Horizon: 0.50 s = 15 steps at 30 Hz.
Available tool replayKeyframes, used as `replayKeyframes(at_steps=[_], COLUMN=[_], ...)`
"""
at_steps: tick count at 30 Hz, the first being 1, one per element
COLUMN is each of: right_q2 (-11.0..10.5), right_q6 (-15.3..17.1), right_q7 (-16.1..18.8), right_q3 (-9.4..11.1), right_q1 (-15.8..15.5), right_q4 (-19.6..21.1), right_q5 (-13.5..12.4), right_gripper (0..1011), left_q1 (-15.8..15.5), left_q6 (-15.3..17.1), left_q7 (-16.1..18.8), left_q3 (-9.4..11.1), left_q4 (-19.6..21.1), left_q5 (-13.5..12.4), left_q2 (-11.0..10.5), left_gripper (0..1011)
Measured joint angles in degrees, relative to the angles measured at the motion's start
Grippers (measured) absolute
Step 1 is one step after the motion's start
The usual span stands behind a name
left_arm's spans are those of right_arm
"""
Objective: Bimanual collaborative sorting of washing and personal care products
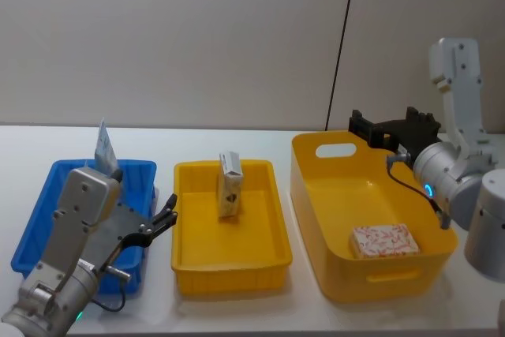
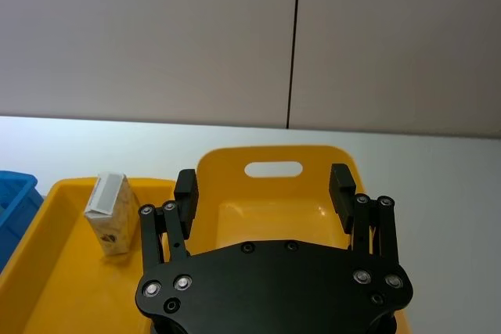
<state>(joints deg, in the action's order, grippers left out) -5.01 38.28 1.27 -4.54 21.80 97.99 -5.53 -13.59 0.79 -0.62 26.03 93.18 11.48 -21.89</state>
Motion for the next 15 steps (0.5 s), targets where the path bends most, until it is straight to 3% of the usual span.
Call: replayKeyframes(at_steps=[7, 15], right_q2=[-2.12, -5.24], right_q6=[-5.47, -13.85], right_q7=[2.91, 7.19], right_q3=[-0.94, -2.53], right_q1=[-1.39, -3.47], right_q4=[0.63, 0.9], right_q5=[0.75, 1.54], right_gripper=[1004, 1004], left_q1=[0.0, 0.0], left_q6=[0.0, 0.0], left_q7=[0.0, 0.0], left_q3=[0.0, 0.0], left_q4=[0.0, 0.0], left_q5=[0.0, 0.0], left_q2=[0.0, 0.0], left_gripper=[1001, 1001])
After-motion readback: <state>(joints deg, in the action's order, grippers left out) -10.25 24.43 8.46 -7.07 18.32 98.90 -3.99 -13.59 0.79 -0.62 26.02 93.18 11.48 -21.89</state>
